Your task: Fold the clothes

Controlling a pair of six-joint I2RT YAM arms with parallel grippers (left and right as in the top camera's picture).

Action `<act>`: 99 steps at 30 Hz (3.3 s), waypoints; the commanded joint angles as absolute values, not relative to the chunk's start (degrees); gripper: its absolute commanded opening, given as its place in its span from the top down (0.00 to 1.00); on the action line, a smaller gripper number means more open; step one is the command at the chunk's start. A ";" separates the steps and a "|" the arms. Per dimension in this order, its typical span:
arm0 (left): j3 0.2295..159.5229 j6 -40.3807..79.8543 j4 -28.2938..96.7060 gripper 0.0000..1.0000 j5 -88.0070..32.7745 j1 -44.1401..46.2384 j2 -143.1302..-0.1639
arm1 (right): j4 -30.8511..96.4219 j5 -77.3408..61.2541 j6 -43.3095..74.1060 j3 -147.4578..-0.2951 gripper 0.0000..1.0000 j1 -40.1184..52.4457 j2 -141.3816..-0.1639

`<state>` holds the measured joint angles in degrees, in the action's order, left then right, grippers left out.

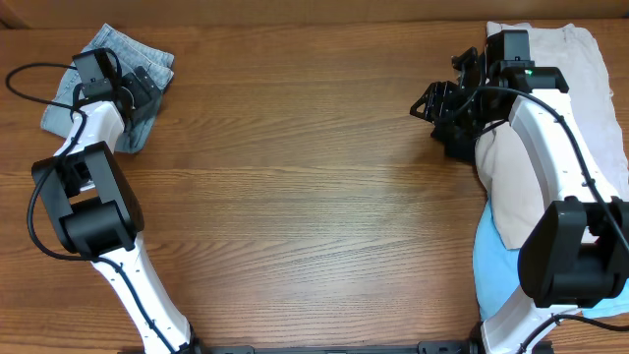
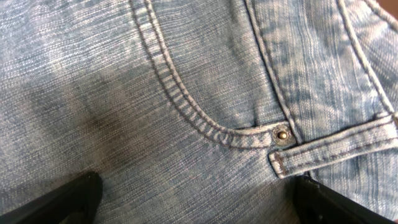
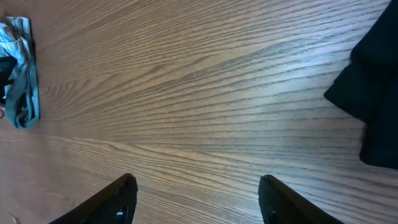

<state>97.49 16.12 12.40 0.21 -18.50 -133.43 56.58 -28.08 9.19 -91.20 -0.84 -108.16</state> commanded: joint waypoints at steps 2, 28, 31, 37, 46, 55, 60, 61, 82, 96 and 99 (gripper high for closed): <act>98.35 10.09 14.83 0.00 3.31 -19.81 -135.66 | 56.36 -27.90 8.93 -91.46 0.34 0.03 -108.12; 98.32 24.25 7.77 0.00 2.50 -26.11 -142.08 | 57.87 -24.03 8.93 -91.46 0.32 0.38 -108.12; 98.78 23.99 5.76 0.01 0.01 -26.11 -142.04 | 58.11 -24.05 8.93 -91.46 0.32 0.38 -108.12; 110.87 15.77 15.09 0.00 -6.66 -25.80 -140.73 | 58.37 -24.12 8.95 -91.46 0.31 0.38 -108.12; 135.83 10.22 40.49 0.00 -6.74 -24.25 -136.97 | 56.88 -24.05 8.47 -92.53 0.13 0.36 -108.12; 153.91 6.44 68.82 0.00 -6.83 -21.12 -127.98 | 65.87 -18.37 4.60 -104.92 0.04 3.20 -106.89; 154.41 6.98 81.95 0.00 -0.16 -19.18 -122.13 | 72.40 -11.92 4.64 -113.16 0.02 6.87 -105.45; 154.41 7.77 84.47 0.00 1.54 -19.18 -122.06 | 73.01 -11.62 4.64 -113.75 0.01 7.38 -105.38; 138.04 -0.12 71.22 0.00 10.48 -25.78 -139.39 | 79.99 -9.82 2.52 -113.56 0.00 8.99 -105.32; 138.04 -1.83 65.63 0.00 7.86 -25.43 -152.44 | 81.19 -8.51 2.52 -113.56 0.00 8.99 -105.34; 138.04 -3.66 63.68 0.01 4.82 -24.62 -153.53 | 81.17 -8.51 2.52 -113.56 0.00 8.99 -105.34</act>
